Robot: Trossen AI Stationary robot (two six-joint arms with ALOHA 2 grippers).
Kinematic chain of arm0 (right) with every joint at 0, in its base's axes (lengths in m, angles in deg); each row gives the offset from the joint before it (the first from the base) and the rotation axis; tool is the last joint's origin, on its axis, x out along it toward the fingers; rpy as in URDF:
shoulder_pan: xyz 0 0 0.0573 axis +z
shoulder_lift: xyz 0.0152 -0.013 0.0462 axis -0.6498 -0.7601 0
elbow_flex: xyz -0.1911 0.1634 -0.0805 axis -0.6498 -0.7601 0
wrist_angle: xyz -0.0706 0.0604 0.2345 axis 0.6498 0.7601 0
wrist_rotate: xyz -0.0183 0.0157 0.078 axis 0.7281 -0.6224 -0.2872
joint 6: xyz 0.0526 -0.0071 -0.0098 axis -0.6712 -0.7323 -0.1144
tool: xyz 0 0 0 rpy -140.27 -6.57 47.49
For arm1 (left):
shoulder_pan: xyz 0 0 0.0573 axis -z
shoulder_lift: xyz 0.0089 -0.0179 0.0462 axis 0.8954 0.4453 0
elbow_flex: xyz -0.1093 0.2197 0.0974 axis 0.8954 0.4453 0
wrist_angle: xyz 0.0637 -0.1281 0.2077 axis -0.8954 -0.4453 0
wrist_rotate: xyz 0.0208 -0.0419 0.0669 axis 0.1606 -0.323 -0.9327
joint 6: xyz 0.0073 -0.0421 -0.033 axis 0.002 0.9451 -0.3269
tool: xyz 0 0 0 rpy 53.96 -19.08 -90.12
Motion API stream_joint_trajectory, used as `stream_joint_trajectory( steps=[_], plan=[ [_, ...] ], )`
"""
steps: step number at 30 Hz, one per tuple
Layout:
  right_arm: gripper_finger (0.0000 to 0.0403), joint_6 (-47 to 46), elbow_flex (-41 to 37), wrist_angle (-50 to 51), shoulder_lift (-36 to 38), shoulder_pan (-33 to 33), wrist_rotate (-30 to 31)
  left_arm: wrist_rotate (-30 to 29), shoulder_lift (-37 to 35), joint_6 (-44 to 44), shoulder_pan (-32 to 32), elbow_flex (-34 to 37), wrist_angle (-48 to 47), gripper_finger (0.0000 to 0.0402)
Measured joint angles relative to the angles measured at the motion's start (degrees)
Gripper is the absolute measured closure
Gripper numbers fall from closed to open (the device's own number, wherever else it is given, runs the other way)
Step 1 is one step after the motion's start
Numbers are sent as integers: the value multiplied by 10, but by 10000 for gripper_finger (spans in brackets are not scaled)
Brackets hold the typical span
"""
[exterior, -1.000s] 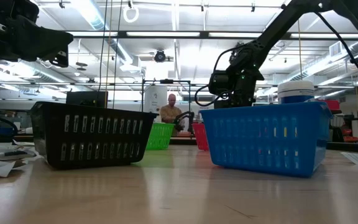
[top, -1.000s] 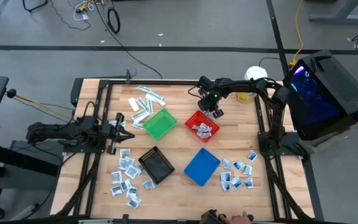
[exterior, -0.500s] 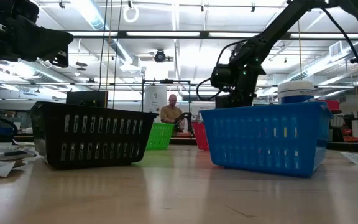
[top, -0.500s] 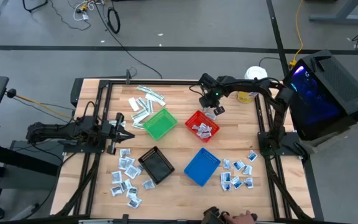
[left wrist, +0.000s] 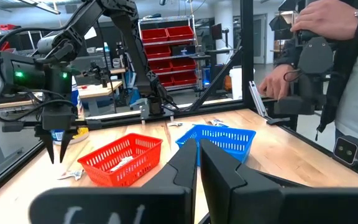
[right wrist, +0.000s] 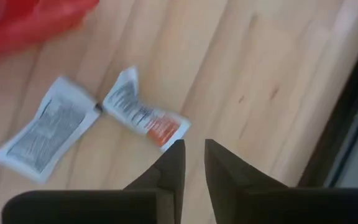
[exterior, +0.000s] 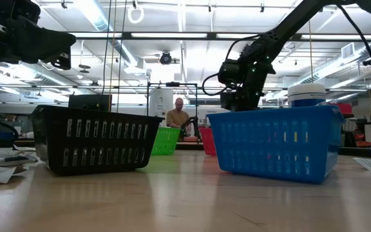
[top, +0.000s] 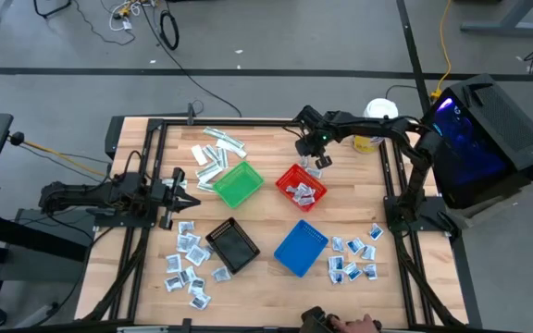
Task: Pick & Place First Aid Supplies
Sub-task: Put the orange ointment pack into the red bin
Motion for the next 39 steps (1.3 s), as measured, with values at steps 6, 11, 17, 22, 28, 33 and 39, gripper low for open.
stream_joint_trajectory(
  steps=[6, 11, 17, 22, 28, 33, 39],
  plan=[
    [279, 47, 0, 1, 0, 0, -39, 0, 0, 0, 0, 0, 0, 376],
    [229, 77, 0, 3, -8, 1, -41, 0, 0, 0, 0, 0, 0, 376],
    [209, 101, 0, 1, -24, 1, -43, 0, 0, 0, 0, 0, 0, 376],
    [210, 128, 0, 2, -38, 2, -34, 0, 0, 0, 0, 0, 0, 376],
    [222, 146, 0, 0, -41, 2, -24, 0, 0, 0, 0, 0, 0, 376],
    [235, 147, 0, 2, -48, 2, -24, 0, 0, 0, 0, 0, 0, 376],
    [246, 157, 0, 2, -52, 4, -24, 0, 0, 0, 0, 0, 0, 376]
  ],
)
